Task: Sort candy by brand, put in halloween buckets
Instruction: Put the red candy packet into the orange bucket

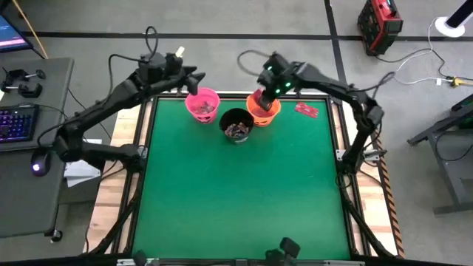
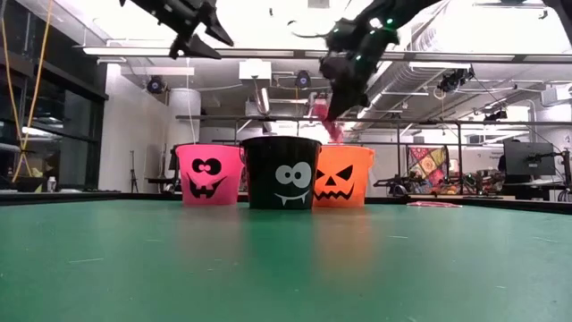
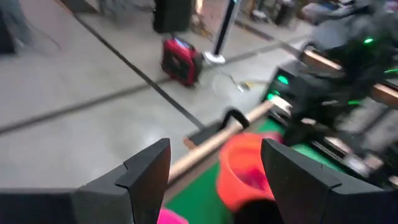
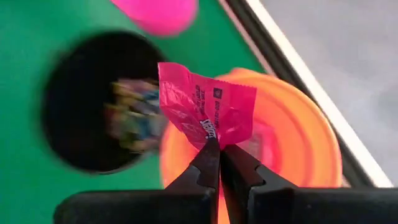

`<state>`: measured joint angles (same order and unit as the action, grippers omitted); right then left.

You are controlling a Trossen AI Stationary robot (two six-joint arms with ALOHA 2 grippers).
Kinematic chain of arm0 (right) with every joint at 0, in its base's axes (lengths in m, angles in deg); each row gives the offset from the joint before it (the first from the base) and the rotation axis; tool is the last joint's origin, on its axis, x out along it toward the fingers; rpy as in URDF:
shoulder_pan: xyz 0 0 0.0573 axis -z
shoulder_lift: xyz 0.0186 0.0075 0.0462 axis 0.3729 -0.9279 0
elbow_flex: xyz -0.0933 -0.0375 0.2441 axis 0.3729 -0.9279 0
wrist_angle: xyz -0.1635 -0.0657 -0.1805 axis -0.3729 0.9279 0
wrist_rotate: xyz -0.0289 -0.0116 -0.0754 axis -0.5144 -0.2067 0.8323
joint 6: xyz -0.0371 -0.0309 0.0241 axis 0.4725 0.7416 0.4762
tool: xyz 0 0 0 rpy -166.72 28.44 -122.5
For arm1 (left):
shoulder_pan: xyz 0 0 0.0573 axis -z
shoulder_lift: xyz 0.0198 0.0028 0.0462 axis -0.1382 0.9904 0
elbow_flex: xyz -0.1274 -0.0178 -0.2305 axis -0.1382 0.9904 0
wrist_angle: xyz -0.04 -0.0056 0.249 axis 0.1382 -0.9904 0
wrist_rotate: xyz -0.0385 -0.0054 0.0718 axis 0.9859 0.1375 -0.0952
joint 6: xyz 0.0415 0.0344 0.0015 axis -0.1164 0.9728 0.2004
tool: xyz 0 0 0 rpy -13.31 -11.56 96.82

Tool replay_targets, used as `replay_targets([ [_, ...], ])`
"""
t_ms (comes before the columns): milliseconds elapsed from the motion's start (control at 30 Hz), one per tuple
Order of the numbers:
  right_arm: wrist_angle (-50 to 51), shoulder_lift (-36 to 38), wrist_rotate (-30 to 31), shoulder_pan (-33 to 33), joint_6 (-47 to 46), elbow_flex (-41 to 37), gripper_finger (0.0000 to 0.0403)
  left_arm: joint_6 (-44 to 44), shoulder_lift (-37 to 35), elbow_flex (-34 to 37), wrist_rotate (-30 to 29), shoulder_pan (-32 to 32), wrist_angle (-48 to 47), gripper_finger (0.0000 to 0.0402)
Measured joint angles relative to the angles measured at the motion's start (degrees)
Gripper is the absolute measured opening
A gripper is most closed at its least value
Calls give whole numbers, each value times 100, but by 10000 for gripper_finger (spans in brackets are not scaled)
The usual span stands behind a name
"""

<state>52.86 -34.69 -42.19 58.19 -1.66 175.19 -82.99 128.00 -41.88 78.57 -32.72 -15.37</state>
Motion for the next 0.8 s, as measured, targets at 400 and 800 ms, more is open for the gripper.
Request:
replay_targets([
  [400, 304, -581, 1000, -237, -1336, 9, 44, -73, -1591, 203, 811, 413, -1816, 241],
  [800, 1834, -574, 2391, 141, -1816, 994, 243, -846, -2513, 1093, 784, 514, -1401, 241],
])
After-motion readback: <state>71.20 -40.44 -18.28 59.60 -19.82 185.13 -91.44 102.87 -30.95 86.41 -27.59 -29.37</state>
